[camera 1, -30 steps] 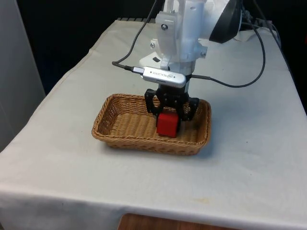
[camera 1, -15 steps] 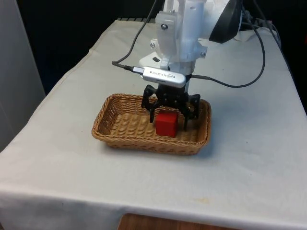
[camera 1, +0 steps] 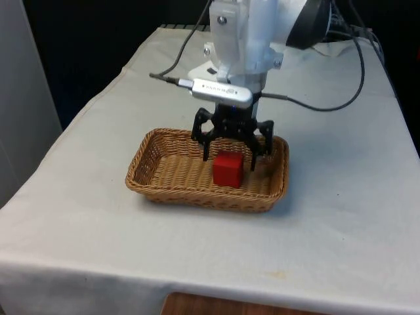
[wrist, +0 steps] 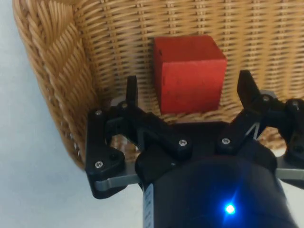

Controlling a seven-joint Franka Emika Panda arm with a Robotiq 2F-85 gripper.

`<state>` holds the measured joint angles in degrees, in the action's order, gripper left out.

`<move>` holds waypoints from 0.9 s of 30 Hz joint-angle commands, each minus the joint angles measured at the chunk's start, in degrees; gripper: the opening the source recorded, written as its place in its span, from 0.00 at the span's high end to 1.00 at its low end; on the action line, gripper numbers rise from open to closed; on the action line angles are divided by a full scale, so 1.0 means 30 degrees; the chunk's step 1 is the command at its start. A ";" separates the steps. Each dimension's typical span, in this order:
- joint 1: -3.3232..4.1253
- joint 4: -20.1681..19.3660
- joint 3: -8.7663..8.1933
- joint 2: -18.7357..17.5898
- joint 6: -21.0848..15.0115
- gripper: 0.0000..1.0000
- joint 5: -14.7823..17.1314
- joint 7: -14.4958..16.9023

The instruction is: Pick up the cube and place it into the basket.

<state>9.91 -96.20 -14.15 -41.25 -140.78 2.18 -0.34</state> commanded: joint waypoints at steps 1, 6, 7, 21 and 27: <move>0.0000 -0.0038 0.0000 0.0172 0.0172 0.00 0.0000 0.0038; 0.0057 -0.0382 -0.0057 0.1184 0.0821 0.00 -0.0153 0.0191; 0.0057 -0.0401 -0.0057 0.1413 0.0993 0.00 -0.0191 0.0229; 0.0019 -0.0382 -0.0038 0.2426 0.1891 0.00 -0.0153 0.0611; 0.0019 -0.0344 -0.0038 0.2998 0.2368 0.00 -0.0153 0.0764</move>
<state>9.91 -97.12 -14.21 -32.60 -133.90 1.89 1.89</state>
